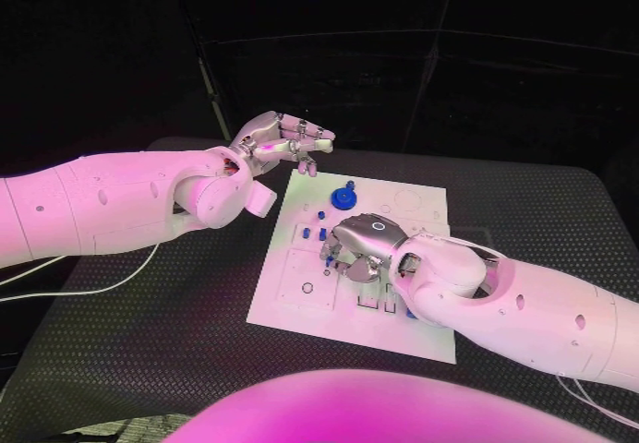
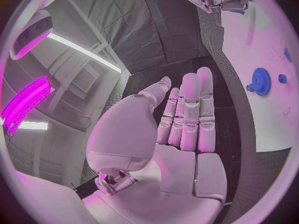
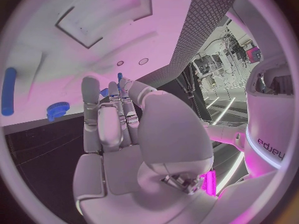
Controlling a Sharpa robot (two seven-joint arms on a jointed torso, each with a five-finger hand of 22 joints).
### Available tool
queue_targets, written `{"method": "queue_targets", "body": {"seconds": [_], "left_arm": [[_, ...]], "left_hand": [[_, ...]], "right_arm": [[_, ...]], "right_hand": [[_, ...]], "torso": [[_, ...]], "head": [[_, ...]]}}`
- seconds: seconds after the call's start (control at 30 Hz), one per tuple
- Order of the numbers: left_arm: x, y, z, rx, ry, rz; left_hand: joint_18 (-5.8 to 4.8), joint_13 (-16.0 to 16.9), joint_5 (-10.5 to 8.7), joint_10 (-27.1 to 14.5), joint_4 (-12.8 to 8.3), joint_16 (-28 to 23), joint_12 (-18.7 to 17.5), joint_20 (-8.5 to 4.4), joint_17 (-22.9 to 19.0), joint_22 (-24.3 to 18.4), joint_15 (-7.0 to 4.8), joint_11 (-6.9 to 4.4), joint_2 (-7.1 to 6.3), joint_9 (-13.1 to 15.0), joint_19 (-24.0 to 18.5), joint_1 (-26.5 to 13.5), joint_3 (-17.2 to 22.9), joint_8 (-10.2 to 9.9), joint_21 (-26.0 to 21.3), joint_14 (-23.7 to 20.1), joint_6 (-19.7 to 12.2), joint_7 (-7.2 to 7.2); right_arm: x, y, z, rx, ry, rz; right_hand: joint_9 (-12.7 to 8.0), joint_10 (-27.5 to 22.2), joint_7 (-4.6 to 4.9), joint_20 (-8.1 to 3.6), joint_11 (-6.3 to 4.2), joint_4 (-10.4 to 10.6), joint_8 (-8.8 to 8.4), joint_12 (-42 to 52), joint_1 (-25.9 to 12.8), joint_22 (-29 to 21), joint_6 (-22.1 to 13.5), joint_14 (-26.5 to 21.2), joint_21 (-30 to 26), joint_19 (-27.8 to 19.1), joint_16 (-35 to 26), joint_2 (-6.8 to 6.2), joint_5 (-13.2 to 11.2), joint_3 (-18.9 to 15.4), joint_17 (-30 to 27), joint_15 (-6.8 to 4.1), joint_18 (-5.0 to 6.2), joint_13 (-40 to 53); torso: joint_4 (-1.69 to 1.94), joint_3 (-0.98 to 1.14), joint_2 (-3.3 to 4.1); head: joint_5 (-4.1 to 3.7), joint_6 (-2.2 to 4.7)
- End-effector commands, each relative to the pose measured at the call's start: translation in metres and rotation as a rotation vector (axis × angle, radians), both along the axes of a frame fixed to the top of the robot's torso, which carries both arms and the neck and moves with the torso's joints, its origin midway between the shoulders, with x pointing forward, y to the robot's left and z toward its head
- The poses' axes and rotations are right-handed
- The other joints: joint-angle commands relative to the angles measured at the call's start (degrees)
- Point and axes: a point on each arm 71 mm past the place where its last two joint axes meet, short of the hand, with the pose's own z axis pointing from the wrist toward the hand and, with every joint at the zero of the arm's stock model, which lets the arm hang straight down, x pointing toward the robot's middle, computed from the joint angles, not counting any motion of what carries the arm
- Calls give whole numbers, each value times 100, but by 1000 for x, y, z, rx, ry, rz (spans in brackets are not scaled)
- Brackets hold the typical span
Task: Assemble the parts on the task board
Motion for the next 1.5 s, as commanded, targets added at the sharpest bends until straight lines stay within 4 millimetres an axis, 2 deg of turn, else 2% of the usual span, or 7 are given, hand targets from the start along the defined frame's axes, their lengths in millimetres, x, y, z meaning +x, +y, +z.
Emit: {"method": "queue_targets", "body": {"seconds": [0.03, 0.47, 1.23, 1.5], "left_arm": [[0, -2, 3, -19, -15, -12], [0, -3, 3, -21, -15, -18], [1, -4, 2, -22, -10, -25], [0, -5, 2, -22, -7, -30]], "left_hand": [[33, -6, -3, -40, -2, -19, 9, 17, -5, -5, 16, -19, -17, -7, -7, -55, -38, -30, -19, -39, -1, 26], [33, -5, -4, -40, 1, -25, 12, 19, -9, -12, 18, -19, -14, -6, -10, -55, -45, -29, -29, -46, 0, 27], [33, -4, -3, -42, 3, -29, 14, 20, -12, -18, 19, -18, -13, -5, -12, -54, -51, -28, -37, -52, 0, 27], [33, -4, -3, -42, 3, -29, 14, 20, -12, -18, 19, -18, -13, -5, -12, -54, -51, -28, -37, -52, 0, 27]], "right_arm": [[0, 1, -2, -24, 4, 10], [-1, 3, -9, -39, 13, 11], [-2, 6, -19, -69, 27, 8], [-3, 8, -20, -92, 22, 3]], "right_hand": [[4, -8, 34, 20, 12, 4, -6, -24, -57, 3, 10, 201, 35, -27, 5, -10, 32, -12, -6, -9, -70, 9], [4, -6, 34, 23, 12, 9, -6, -24, -70, 4, 12, 200, 36, -31, 9, -10, 30, -19, -4, -8, -69, 11], [3, -7, 34, 24, 13, 12, -8, -26, -78, -2, 10, 199, 34, -37, 10, -7, 31, -21, -7, -7, -68, 11], [-18, -99, 50, 45, 37, 41, -61, -88, -190, -43, -69, 177, 11, -92, -9, -67, 24, -94, -65, 14, -61, -3]], "torso": [[3, -3, 0], [2, 3, 3], [-1, -2, 0], [1, -2, -3]], "head": [[-7, 1], [16, 1], [34, 1], [32, 1]]}}
